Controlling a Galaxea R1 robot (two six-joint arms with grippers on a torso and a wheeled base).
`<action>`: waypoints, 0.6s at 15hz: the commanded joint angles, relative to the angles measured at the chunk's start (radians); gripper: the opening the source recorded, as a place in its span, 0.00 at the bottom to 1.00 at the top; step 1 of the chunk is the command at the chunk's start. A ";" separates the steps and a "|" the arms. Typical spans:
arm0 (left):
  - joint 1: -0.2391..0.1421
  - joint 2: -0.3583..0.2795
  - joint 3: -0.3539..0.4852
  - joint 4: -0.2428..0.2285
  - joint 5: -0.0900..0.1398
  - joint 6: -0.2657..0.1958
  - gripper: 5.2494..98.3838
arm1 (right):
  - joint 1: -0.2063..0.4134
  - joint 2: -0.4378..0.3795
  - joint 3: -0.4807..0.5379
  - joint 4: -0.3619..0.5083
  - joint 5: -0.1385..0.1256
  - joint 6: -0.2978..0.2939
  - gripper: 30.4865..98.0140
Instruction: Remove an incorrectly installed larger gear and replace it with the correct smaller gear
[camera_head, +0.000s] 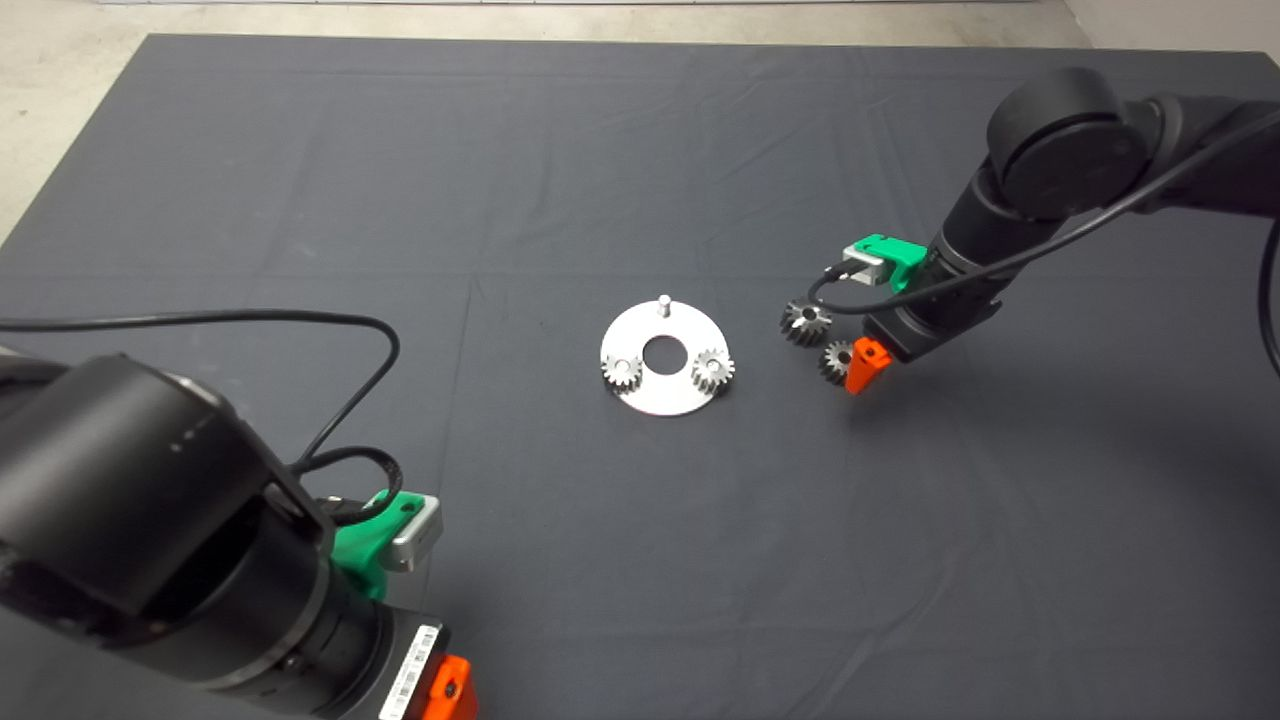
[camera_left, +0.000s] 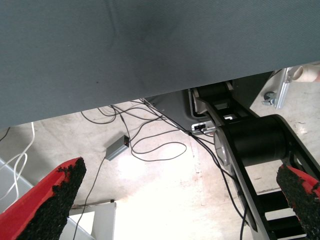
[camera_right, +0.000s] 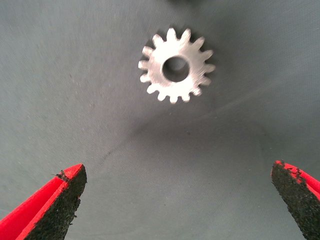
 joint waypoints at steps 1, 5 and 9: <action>-0.004 -0.002 0.017 -0.026 0.011 -0.003 1.00 | -0.013 0.012 -0.002 -0.042 -0.120 -0.033 1.00; -0.004 -0.003 0.017 -0.026 0.012 -0.003 1.00 | -0.017 0.023 0.001 -0.145 -0.118 -0.043 1.00; -0.004 -0.003 0.019 -0.026 0.011 -0.008 1.00 | -0.032 0.041 -0.002 -0.186 -0.118 -0.067 1.00</action>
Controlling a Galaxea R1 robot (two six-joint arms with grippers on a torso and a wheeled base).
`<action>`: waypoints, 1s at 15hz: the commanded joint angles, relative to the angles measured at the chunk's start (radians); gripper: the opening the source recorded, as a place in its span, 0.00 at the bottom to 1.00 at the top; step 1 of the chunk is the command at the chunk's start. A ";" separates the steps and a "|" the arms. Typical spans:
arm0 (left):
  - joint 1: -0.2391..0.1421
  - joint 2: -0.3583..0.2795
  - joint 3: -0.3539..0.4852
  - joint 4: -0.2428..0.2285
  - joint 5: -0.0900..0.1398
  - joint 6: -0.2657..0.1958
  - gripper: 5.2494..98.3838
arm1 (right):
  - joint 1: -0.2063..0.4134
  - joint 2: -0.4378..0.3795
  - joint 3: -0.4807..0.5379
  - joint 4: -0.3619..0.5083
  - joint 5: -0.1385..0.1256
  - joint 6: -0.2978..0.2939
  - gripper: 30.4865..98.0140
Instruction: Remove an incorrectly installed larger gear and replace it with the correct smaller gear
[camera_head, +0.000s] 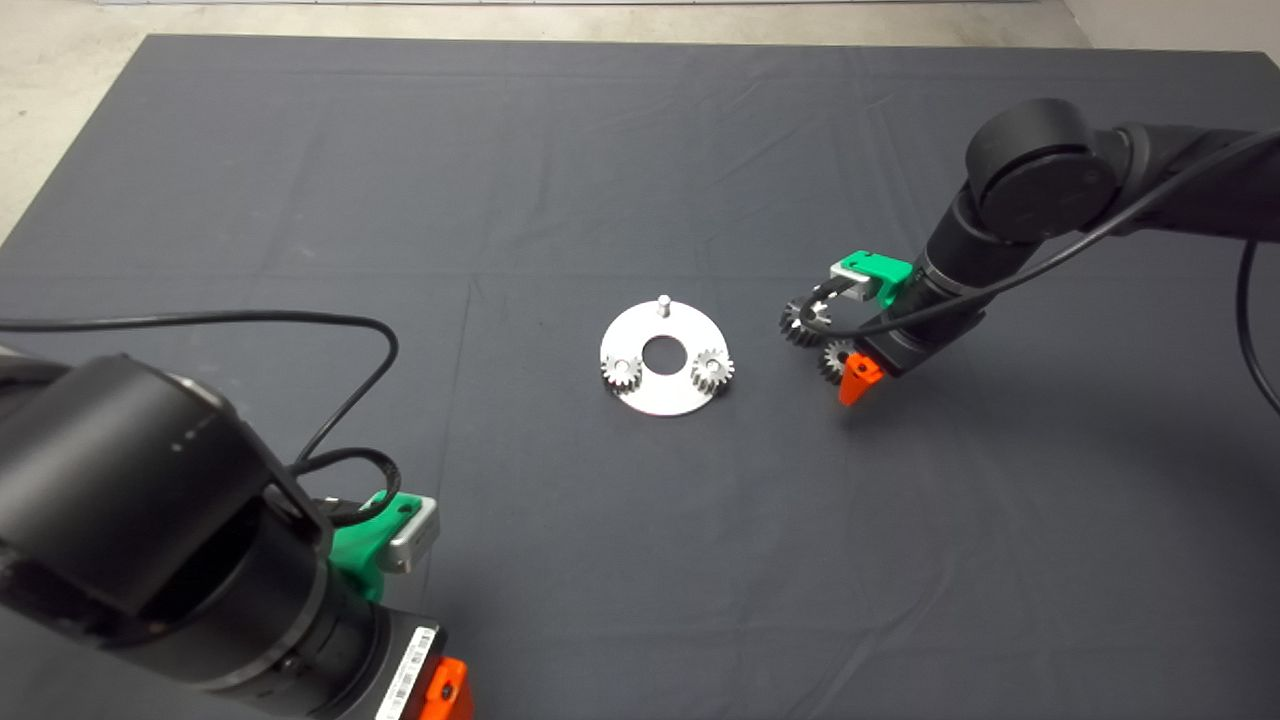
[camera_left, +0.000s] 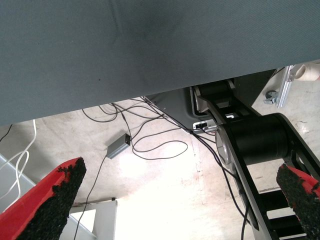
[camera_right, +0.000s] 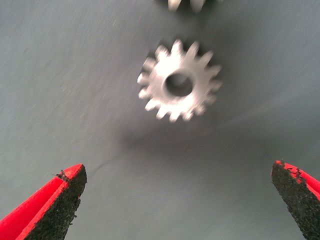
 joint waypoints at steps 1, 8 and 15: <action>-0.004 -0.003 0.019 -0.019 0.007 -0.007 1.00 | -0.002 0.026 -0.003 -0.094 -0.119 -0.027 1.00; -0.002 -0.002 0.018 -0.019 0.007 -0.007 1.00 | -0.007 0.030 -0.066 -0.094 -0.112 -0.029 1.00; -0.002 -0.003 0.019 -0.019 0.009 -0.007 1.00 | -0.030 0.066 -0.114 -0.094 -0.106 -0.022 1.00</action>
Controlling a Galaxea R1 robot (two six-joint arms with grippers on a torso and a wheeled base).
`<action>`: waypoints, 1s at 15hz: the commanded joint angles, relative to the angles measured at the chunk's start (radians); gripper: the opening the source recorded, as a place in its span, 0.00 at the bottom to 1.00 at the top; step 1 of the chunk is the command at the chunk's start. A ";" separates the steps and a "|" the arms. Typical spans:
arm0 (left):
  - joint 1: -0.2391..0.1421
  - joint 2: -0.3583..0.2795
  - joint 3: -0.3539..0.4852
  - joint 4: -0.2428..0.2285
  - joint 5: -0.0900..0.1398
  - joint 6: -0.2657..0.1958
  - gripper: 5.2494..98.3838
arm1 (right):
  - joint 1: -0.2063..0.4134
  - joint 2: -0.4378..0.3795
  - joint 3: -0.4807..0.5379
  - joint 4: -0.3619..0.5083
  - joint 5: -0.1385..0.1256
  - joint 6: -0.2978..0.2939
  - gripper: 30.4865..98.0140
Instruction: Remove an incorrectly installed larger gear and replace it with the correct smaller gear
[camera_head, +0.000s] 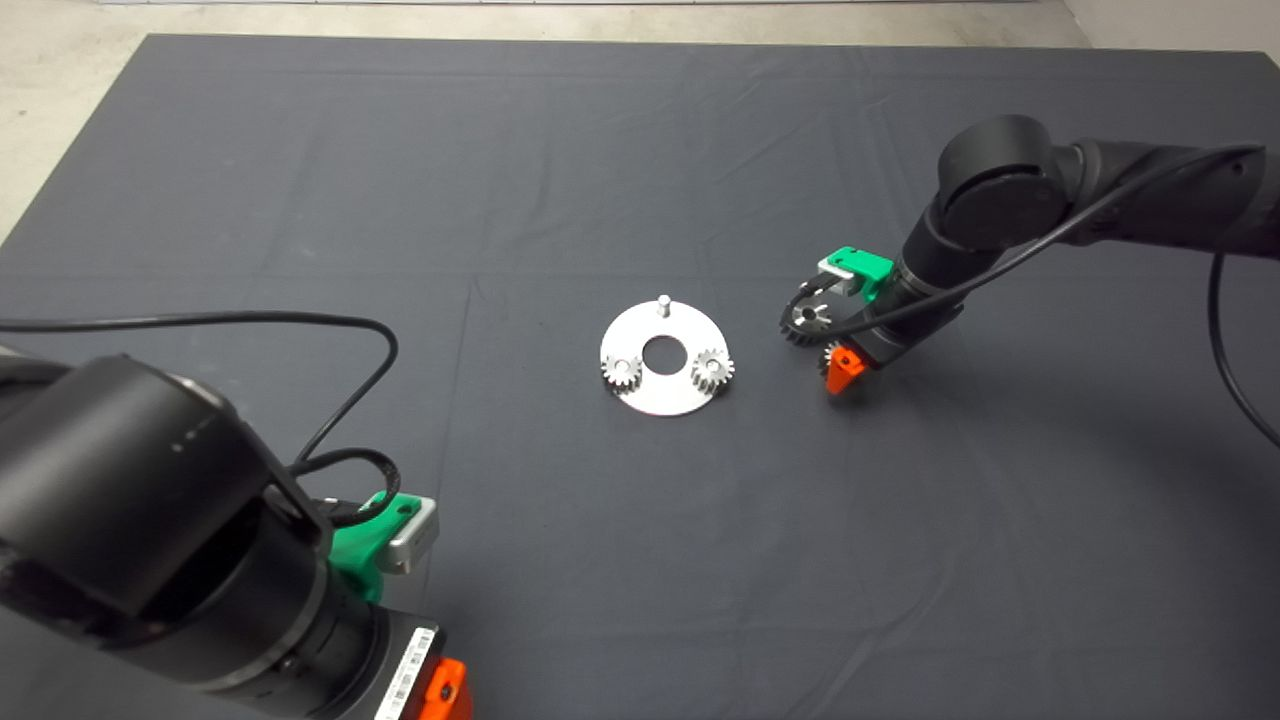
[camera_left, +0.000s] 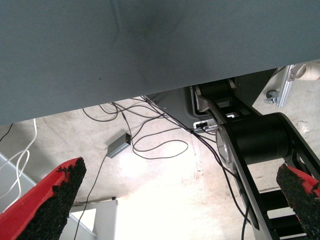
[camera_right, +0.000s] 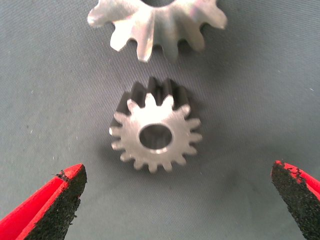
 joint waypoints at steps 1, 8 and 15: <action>-0.006 -0.003 0.019 -0.017 0.007 -0.007 1.00 | 0.009 0.025 -0.029 -0.029 -0.104 0.000 1.00; -0.006 -0.003 0.019 -0.017 0.007 -0.007 1.00 | 0.008 0.043 -0.030 -0.029 -0.082 0.001 0.96; -0.006 -0.003 0.018 -0.017 0.007 -0.007 1.00 | 0.004 0.049 -0.032 -0.029 -0.069 0.009 0.81</action>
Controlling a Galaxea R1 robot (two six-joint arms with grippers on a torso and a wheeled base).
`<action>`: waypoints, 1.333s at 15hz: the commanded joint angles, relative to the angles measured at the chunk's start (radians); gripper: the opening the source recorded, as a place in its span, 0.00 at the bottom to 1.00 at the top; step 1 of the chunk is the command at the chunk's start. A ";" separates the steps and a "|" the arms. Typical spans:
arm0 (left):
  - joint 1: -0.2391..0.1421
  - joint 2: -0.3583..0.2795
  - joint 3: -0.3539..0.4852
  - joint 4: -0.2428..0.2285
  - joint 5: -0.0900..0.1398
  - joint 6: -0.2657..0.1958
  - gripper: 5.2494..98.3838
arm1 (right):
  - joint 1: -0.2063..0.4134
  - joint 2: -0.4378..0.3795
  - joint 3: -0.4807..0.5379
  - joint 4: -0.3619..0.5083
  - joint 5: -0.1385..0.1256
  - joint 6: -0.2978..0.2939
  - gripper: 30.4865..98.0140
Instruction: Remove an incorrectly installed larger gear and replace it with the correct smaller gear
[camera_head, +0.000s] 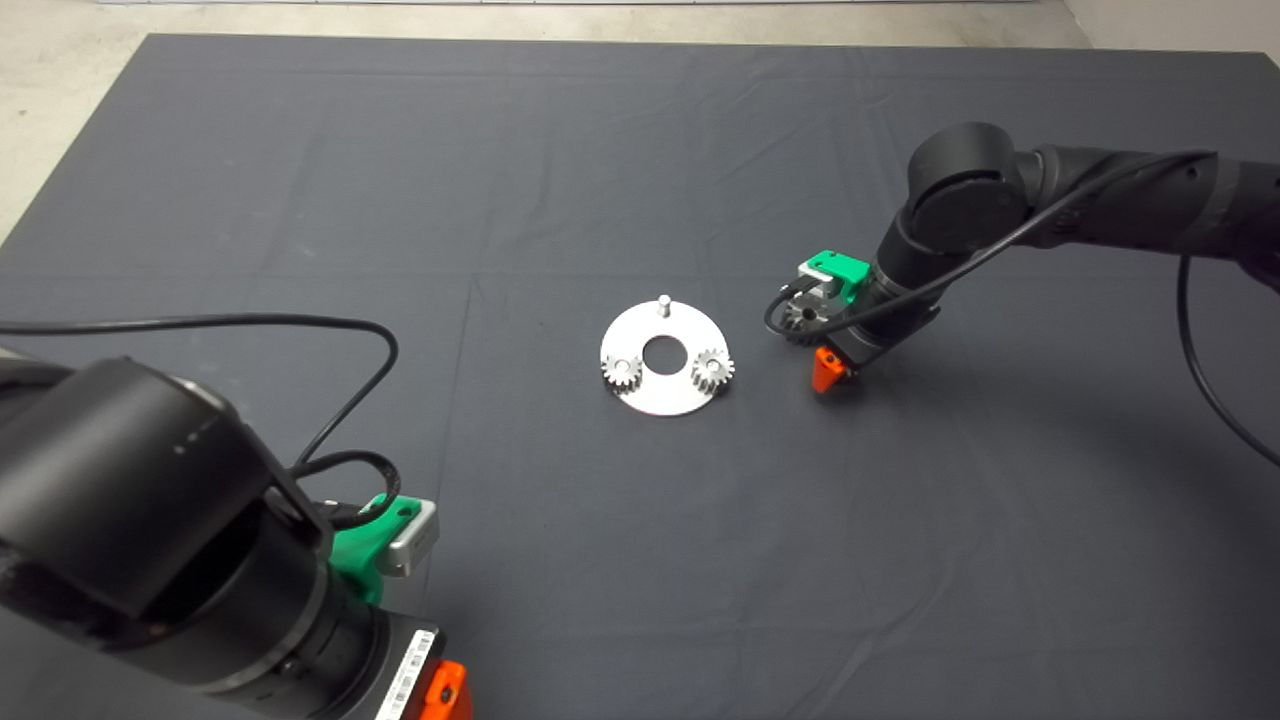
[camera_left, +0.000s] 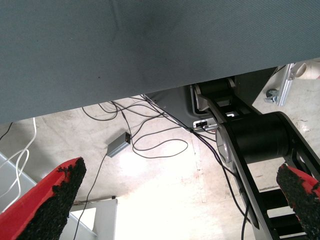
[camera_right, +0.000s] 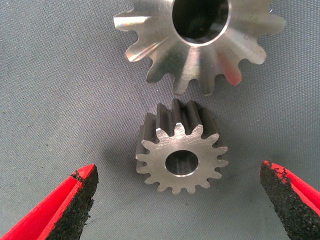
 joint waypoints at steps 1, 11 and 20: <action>-0.008 -0.005 0.017 -0.016 0.006 -0.007 1.00 | -0.001 0.010 -0.001 -0.027 -0.068 0.008 0.81; -0.008 -0.003 0.019 -0.016 0.006 -0.007 1.00 | -0.007 0.014 0.000 -0.028 -0.068 0.006 0.60; -0.008 -0.003 0.019 -0.016 0.005 -0.007 1.00 | -0.007 0.013 -0.014 -0.037 -0.016 -0.002 0.59</action>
